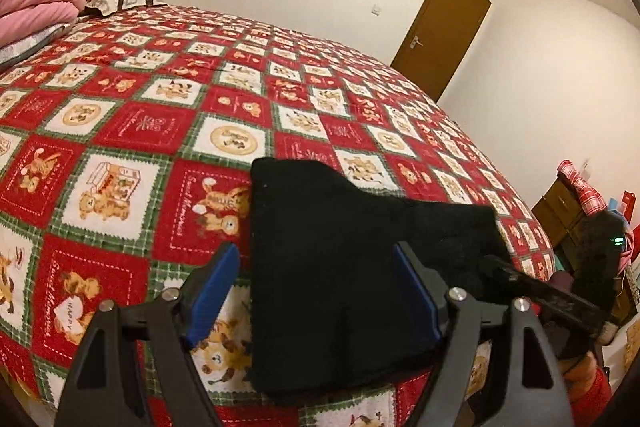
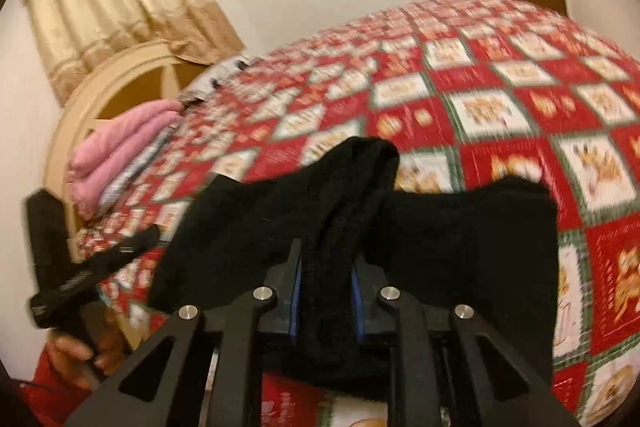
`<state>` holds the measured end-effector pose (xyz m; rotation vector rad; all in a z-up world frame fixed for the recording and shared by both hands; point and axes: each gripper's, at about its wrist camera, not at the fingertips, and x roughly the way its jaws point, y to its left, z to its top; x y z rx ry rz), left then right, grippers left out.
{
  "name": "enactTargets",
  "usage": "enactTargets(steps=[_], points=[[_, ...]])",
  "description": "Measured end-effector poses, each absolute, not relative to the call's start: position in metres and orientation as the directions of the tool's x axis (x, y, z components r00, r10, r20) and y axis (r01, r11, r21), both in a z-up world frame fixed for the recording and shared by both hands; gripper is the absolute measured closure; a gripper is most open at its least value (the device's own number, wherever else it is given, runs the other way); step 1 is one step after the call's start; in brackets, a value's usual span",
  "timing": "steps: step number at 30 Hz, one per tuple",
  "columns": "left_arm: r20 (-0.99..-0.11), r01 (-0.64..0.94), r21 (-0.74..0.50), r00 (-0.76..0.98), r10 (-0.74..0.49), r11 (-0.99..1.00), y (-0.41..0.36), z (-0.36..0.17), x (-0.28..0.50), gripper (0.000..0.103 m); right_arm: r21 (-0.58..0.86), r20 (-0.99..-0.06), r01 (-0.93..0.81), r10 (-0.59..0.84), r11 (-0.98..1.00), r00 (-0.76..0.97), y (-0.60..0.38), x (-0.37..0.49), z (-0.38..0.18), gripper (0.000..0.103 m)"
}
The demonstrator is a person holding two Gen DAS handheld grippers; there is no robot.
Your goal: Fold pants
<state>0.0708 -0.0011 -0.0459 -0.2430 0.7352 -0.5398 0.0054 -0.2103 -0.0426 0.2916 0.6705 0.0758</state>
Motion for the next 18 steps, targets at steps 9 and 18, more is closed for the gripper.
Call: enactTargets(steps=[9, 18], points=[[-0.552, 0.420, -0.339, 0.636, -0.540, 0.842, -0.012, -0.033, 0.067, 0.022, 0.221, -0.610, 0.094, 0.062, 0.971, 0.790, -0.258, -0.035, -0.026, 0.083], [-0.603, 0.425, -0.253, 0.633, -0.486, 0.869, -0.029, -0.041, 0.065, 0.022, 0.264, -0.664, 0.177, 0.046, 0.948, 0.746, -0.291, -0.031, -0.077, 0.076]])
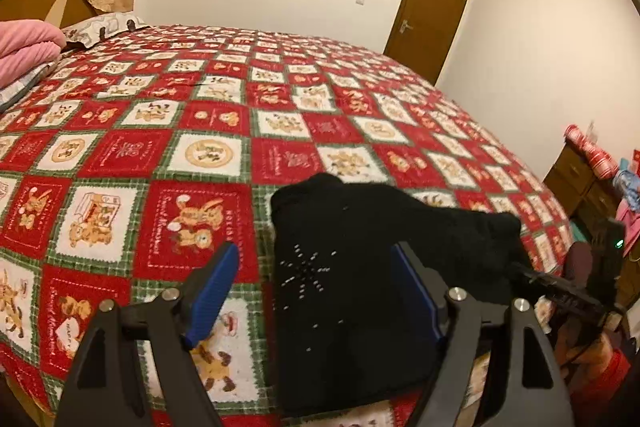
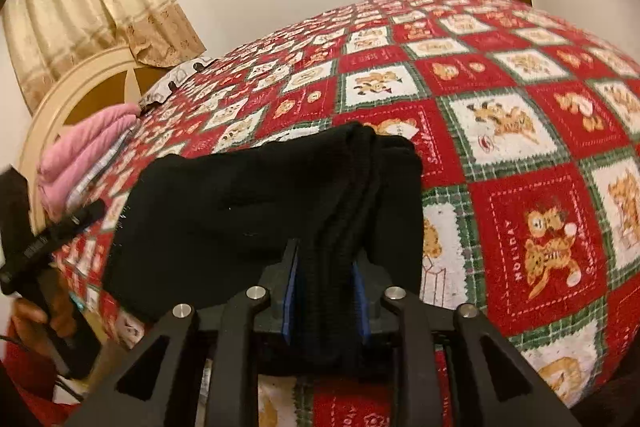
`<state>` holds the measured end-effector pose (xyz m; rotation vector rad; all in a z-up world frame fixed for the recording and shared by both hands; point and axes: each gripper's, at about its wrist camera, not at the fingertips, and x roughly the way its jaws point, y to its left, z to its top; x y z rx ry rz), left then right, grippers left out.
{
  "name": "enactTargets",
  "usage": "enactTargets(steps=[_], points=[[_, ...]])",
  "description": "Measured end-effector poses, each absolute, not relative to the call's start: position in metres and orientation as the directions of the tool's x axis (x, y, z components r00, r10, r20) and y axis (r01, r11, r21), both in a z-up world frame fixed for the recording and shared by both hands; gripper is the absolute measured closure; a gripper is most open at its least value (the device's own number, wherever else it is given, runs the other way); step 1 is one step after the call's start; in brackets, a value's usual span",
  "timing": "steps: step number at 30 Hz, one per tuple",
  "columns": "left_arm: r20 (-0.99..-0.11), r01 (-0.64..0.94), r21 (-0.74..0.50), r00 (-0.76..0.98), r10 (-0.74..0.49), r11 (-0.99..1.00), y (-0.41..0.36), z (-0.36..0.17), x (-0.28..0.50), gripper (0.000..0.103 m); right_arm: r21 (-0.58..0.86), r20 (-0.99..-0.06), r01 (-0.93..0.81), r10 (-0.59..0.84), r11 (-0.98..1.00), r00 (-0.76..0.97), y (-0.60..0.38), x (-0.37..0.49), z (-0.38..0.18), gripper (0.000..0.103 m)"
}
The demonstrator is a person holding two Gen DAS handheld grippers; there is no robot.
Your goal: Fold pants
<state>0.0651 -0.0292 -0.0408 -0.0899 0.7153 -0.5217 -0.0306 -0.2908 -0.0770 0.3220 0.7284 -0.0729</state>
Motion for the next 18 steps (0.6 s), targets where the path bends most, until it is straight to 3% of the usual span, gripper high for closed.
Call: enactTargets(steps=[4, 7, 10, 13, 18], points=[[-0.609, 0.393, -0.248, 0.648, -0.458, 0.886, -0.021, -0.040, 0.068, 0.022, 0.272, -0.669, 0.235, 0.007, 0.933, 0.743, -0.298, -0.046, -0.056, 0.072], [-0.583, 0.401, -0.231, 0.672, -0.456, 0.887, -0.021, -0.032, 0.068, 0.022, 0.123, -0.566, 0.244, -0.134, 0.962, 0.813, -0.279, -0.065, -0.021, 0.072], [-0.569, 0.444, -0.199, 0.674, -0.472, 0.874, -0.038, -0.024, 0.071, 0.022, 0.087, -0.534, 0.149, -0.080, 0.985, 0.842, -0.249, -0.058, -0.005, 0.072], [-0.557, 0.514, -0.214, 0.634, -0.536, 0.831, -0.063, -0.018, 0.075, 0.022, 0.130, -0.554, 0.067, 0.016, 0.989, 0.832, -0.228, -0.034, -0.012, 0.072], [-0.608, 0.546, -0.185, 0.590, -0.532, 0.817, -0.103, -0.032, 0.091, 0.022, 0.190, -0.651, 0.114, 0.038, 0.975, 0.758, -0.231, -0.003, -0.054, 0.072]])
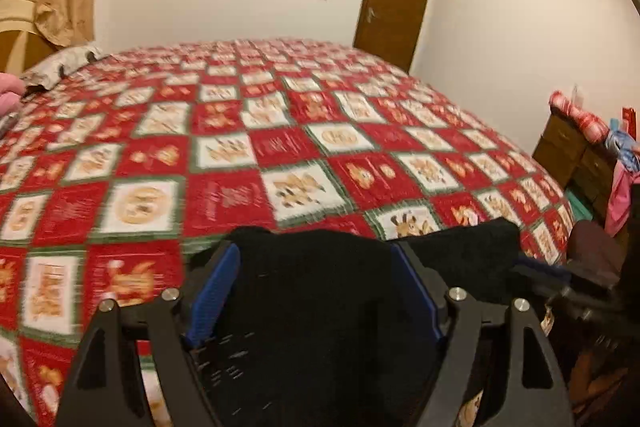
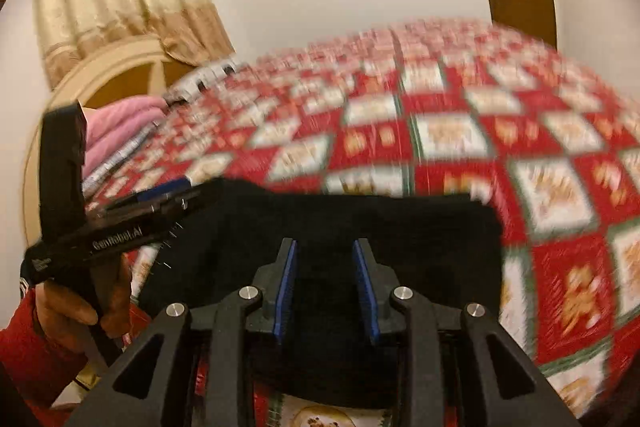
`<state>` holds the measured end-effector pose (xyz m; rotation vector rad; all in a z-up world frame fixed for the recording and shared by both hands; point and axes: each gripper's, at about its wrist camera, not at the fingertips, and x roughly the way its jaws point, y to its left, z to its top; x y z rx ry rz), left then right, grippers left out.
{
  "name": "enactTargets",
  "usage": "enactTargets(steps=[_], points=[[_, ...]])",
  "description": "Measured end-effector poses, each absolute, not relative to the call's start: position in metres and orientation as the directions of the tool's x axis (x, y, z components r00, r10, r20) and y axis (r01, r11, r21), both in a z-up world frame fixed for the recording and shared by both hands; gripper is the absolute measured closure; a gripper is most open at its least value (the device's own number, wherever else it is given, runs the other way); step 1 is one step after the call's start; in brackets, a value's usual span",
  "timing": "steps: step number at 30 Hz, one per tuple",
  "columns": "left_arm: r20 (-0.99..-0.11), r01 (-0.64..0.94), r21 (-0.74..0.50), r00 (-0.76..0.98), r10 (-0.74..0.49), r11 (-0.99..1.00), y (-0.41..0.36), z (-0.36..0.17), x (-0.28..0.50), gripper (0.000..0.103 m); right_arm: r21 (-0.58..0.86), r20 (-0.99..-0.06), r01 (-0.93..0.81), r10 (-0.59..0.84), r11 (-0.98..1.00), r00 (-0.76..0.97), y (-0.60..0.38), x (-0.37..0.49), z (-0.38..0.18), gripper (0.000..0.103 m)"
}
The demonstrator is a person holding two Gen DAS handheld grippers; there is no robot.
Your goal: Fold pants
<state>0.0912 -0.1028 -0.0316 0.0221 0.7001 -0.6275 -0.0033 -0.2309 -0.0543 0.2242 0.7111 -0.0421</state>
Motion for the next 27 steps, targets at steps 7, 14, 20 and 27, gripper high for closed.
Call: enactTargets(steps=[7, 14, 20, 27], points=[[-0.663, 0.525, -0.199, 0.550, -0.508, 0.828, -0.110, -0.055, 0.092, 0.020, 0.286, -0.673, 0.148, 0.089, 0.947, 0.734, -0.251, -0.008, -0.071, 0.072], [-0.597, 0.384, -0.339, 0.617, -0.512, 0.859, -0.030, -0.049, 0.067, 0.006, 0.227, -0.607, -0.067, 0.195, 0.972, 0.771, -0.210, 0.022, -0.013, 0.043], [-0.670, 0.343, -0.377, 0.541, -0.509, 0.860, -0.034, -0.084, 0.066, 0.008, 0.219, -0.703, -0.354, 0.399, 0.909, 0.588, -0.139, 0.114, -0.010, 0.039], [-0.641, 0.426, -0.396, 0.506, -0.577, 0.813, -0.044, -0.087, 0.059, 0.038, 0.045, -0.873, -0.531, 0.291, 0.846, 0.391, -0.072, 0.186, -0.050, 0.061]])
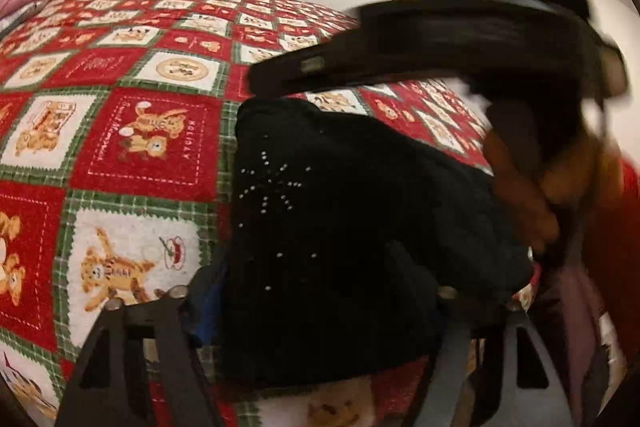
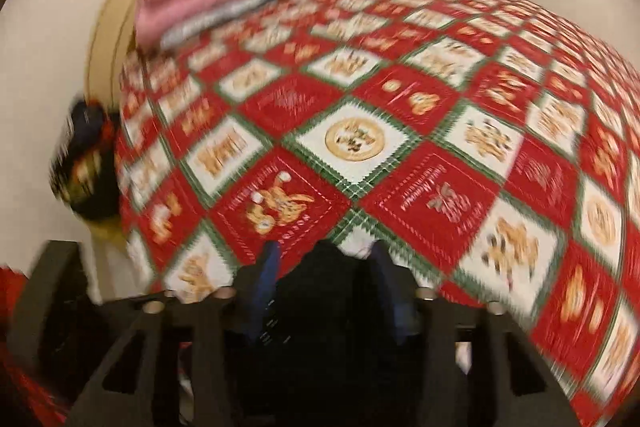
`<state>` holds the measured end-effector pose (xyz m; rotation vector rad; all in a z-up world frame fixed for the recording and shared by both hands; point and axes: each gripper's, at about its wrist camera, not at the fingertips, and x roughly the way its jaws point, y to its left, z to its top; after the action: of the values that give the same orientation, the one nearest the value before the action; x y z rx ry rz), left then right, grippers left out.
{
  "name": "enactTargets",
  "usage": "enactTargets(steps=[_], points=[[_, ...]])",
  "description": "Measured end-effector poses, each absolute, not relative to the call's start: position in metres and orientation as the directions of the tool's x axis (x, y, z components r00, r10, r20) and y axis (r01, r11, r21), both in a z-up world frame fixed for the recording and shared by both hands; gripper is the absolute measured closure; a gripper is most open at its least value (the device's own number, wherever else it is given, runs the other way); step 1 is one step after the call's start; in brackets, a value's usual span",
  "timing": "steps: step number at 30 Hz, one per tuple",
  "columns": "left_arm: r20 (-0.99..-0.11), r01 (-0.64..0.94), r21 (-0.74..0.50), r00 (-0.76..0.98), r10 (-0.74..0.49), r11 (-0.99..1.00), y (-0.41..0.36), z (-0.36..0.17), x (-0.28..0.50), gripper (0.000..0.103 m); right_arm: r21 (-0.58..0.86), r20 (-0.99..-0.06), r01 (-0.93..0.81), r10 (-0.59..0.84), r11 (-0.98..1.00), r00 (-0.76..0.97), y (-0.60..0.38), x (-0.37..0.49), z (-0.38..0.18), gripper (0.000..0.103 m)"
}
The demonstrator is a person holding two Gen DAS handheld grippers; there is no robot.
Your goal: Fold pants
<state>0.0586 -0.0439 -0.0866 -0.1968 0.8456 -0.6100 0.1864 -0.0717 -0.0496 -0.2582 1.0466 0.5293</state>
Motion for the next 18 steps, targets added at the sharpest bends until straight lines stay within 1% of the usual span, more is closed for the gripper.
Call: enactTargets(steps=[1, 2, 3, 4, 5, 9, 11, 12, 13, 14, 17, 18], points=[[-0.632, 0.417, -0.415, 0.507, -0.586, 0.809, -0.040, -0.088, 0.060, 0.047, 0.020, -0.887, -0.553, 0.270, 0.833, 0.375, -0.066, 0.191, -0.055, 0.062], [-0.617, 0.400, -0.452, 0.505, -0.604, 0.797, -0.034, -0.089, 0.062, 0.053, 0.006, -0.903, -0.580, 0.253, 0.815, 0.346, -0.061, 0.196, -0.060, 0.066], [-0.608, 0.393, -0.477, 0.499, -0.618, 0.786, -0.029, -0.090, 0.064, 0.068, -0.005, -0.919, -0.601, 0.233, 0.800, 0.317, -0.057, 0.199, -0.067, 0.071], [-0.600, 0.392, -0.499, 0.488, -0.634, 0.773, -0.027, -0.092, 0.065, 0.074, -0.017, -0.934, -0.613, 0.207, 0.790, 0.292, -0.055, 0.203, -0.073, 0.071], [-0.599, 0.399, -0.506, 0.476, -0.644, 0.765, -0.029, -0.094, 0.066, 0.077, -0.035, -0.954, -0.623, 0.161, 0.781, 0.254, -0.051, 0.207, -0.082, 0.075], [-0.608, 0.430, -0.450, 0.494, -0.621, 0.783, -0.038, -0.091, 0.060, 0.080, -0.072, -0.963, -0.604, 0.102, 0.794, 0.250, -0.046, 0.209, -0.079, 0.094], [-0.612, 0.428, -0.445, 0.497, -0.616, 0.787, -0.040, -0.091, 0.059, 0.080, -0.068, -0.958, -0.548, 0.098, 0.834, 0.268, -0.055, 0.217, -0.081, 0.094], [-0.614, 0.430, -0.436, 0.500, -0.610, 0.791, -0.041, -0.090, 0.058, 0.080, -0.065, -0.952, -0.505, 0.098, 0.861, 0.290, -0.063, 0.222, -0.084, 0.101], [-0.618, 0.436, -0.419, 0.505, -0.602, 0.796, -0.043, -0.090, 0.056, 0.080, -0.084, -0.942, -0.451, 0.077, 0.889, 0.326, -0.071, 0.229, -0.086, 0.103], [-0.622, 0.442, -0.406, 0.507, -0.596, 0.800, -0.044, -0.090, 0.053, 0.080, -0.067, -0.930, -0.397, 0.086, 0.915, 0.357, -0.083, 0.236, -0.086, 0.103], [-0.626, 0.451, -0.388, 0.511, -0.589, 0.804, -0.042, -0.090, 0.050, 0.080, 0.127, -0.858, -0.291, 0.252, 0.948, 0.448, -0.115, 0.234, -0.066, 0.103], [-0.627, 0.452, -0.387, 0.510, -0.589, 0.804, -0.041, -0.090, 0.050, 0.074, 0.178, -0.826, -0.270, 0.293, 0.946, 0.482, -0.124, 0.228, -0.057, 0.103]])
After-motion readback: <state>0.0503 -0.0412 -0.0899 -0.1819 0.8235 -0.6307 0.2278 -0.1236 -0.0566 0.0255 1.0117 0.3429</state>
